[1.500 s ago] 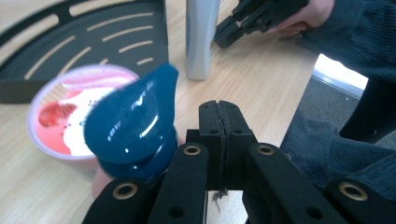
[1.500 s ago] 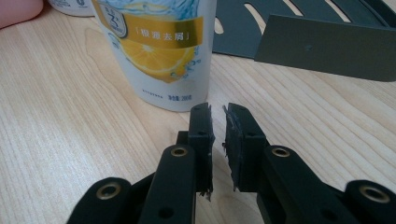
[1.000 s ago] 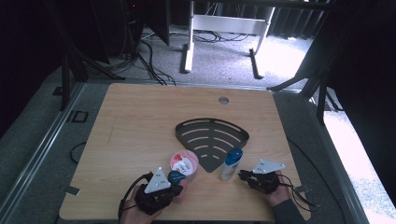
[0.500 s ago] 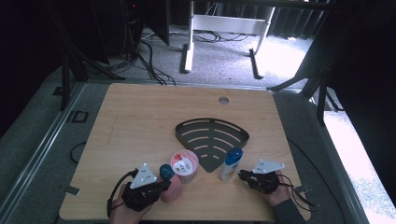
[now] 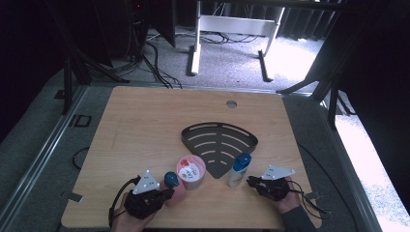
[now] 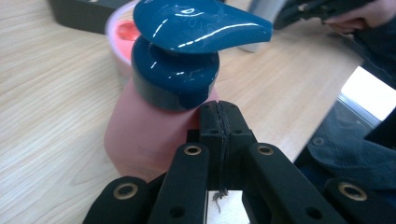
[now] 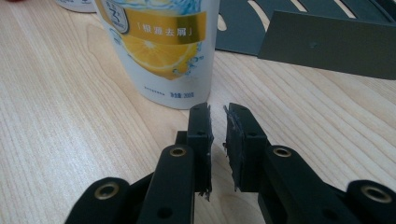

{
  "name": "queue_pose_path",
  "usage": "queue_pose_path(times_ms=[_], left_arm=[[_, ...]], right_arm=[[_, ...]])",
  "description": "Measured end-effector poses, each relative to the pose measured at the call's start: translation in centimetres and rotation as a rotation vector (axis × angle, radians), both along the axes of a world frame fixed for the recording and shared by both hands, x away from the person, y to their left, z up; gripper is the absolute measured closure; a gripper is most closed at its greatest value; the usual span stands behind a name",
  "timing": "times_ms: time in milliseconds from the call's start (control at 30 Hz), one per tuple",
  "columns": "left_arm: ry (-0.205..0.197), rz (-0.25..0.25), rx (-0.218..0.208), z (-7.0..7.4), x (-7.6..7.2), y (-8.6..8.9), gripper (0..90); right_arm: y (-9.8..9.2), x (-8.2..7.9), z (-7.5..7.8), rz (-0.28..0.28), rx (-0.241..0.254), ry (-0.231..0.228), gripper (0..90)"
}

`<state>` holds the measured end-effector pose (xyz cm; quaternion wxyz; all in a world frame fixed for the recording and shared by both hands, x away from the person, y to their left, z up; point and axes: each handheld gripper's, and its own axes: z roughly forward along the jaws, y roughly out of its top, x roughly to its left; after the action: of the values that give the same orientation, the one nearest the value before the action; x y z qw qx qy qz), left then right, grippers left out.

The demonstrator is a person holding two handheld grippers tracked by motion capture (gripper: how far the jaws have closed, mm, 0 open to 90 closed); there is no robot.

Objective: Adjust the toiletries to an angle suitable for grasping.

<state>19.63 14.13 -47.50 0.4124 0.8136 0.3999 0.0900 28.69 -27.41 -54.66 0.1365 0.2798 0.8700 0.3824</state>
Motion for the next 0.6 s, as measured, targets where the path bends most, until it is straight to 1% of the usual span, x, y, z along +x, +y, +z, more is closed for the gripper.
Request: queue_pose_path(times_ms=[100, 133, 167, 233, 300, 367, 400, 533, 600], left_arm=[[0.003, 0.036, -0.009, -0.1, 0.2, 0.4, 89.3], [0.003, 0.036, -0.009, -0.1, 0.2, 0.4, 89.2], [0.007, 0.06, -0.016, -0.1, 0.5, 0.7, 89.2], [0.005, 0.088, -0.019, -0.1, 0.8, 0.8, 89.2], [-0.007, 0.11, -0.013, -0.2, 1.1, 0.8, 89.2], [-0.007, 0.11, -0.013, -0.2, 1.1, 0.8, 89.2], [-0.021, 0.145, -0.008, -0.3, 1.7, 0.9, 89.2], [-0.03, 0.171, 0.001, -0.4, 2.7, 1.0, 89.2], [-0.035, 0.176, 0.014, -0.5, 3.4, 1.0, 89.1]], right_arm=[[0.0, 0.0, 0.0, 0.0, 0.0, 0.001, 79.6], [0.0, 0.0, 0.0, 0.0, 0.0, 0.001, 79.6], [0.0, 0.0, 0.0, 0.001, -0.001, 0.001, 79.6], [0.0, 0.0, 0.0, 0.001, -0.002, 0.001, 79.5], [0.0, 0.0, 0.0, 0.002, -0.002, 0.001, 79.5], [0.0, 0.0, 0.0, 0.002, -0.002, 0.001, 79.5], [0.0, 0.1, -0.1, 0.002, -0.003, 0.001, 79.5], [0.1, 0.0, -0.1, 0.002, -0.003, 0.004, 79.5], [0.1, 0.0, -0.1, 0.002, -0.003, 0.003, 79.5]])
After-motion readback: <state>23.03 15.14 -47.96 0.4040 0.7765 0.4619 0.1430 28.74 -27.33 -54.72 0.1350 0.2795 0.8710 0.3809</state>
